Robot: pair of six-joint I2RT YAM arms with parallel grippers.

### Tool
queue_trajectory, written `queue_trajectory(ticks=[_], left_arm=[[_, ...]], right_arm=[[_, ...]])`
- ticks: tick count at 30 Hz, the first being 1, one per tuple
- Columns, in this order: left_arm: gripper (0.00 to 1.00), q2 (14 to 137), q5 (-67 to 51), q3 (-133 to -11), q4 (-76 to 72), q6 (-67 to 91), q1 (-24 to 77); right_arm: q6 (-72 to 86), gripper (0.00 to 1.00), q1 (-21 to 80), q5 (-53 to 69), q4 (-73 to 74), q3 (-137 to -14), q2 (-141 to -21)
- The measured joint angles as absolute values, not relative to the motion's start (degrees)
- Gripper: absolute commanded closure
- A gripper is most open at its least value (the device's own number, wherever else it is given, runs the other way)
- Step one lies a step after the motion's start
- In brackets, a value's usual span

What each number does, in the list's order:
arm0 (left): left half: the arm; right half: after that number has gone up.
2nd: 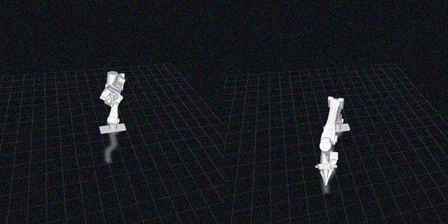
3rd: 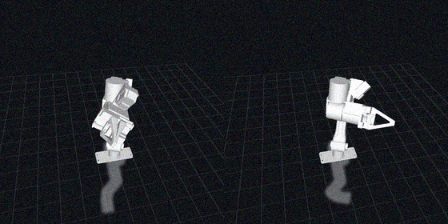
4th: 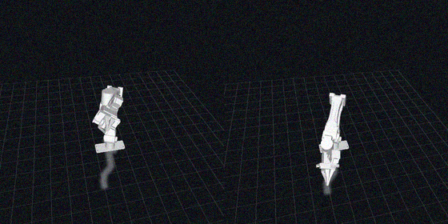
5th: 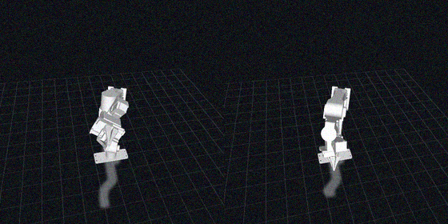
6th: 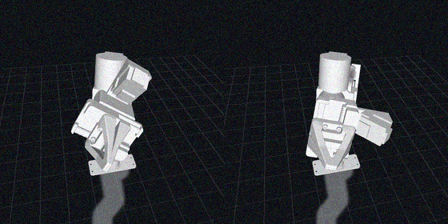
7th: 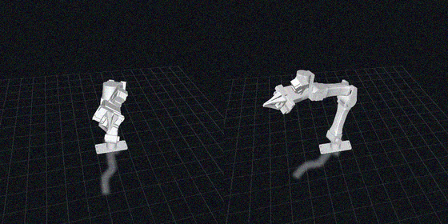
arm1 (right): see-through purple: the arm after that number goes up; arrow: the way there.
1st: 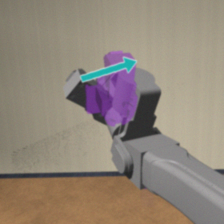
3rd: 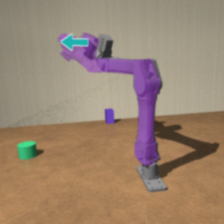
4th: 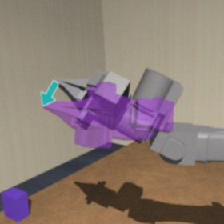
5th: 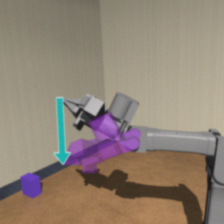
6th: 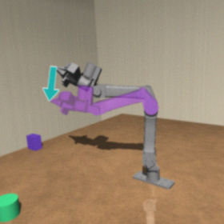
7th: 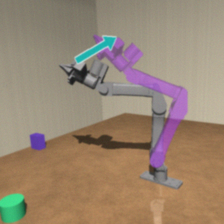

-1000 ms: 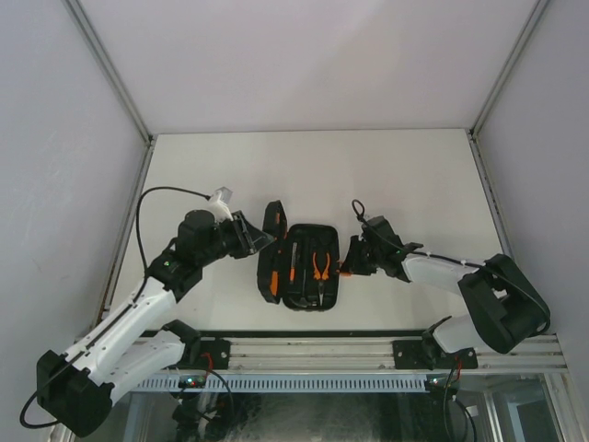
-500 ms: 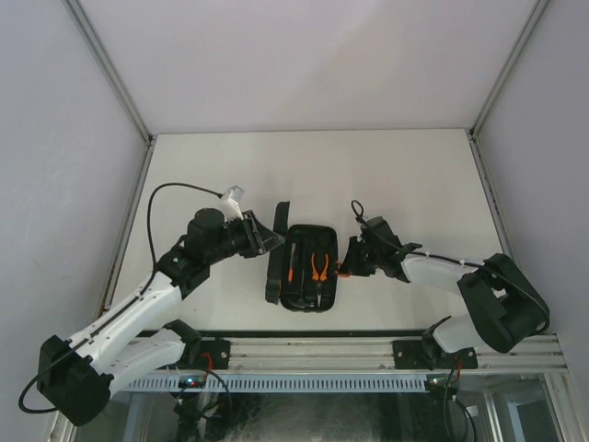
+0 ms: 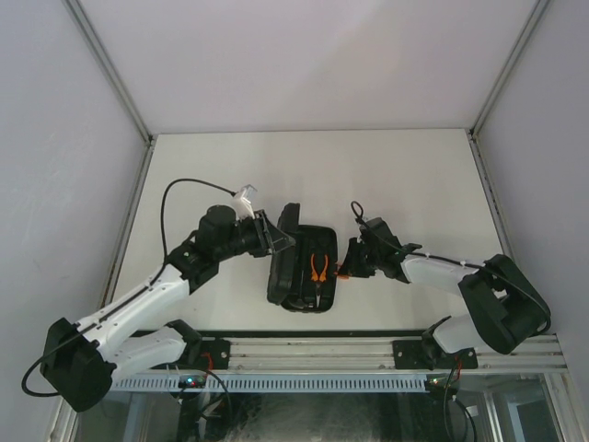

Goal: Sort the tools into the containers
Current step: Close the storage box at the center of the board.

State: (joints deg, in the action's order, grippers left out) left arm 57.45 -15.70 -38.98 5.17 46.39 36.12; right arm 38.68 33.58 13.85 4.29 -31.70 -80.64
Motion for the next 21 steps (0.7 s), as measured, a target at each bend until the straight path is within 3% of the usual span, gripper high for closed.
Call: queue_trajectory(ticks=[21], left_arm=[[0.51,65.4,-17.5,-42.2,0.5,47.2,37.9]], right_arm=[[38.8,0.91,33.8,12.8,6.6,-31.7,-79.0]])
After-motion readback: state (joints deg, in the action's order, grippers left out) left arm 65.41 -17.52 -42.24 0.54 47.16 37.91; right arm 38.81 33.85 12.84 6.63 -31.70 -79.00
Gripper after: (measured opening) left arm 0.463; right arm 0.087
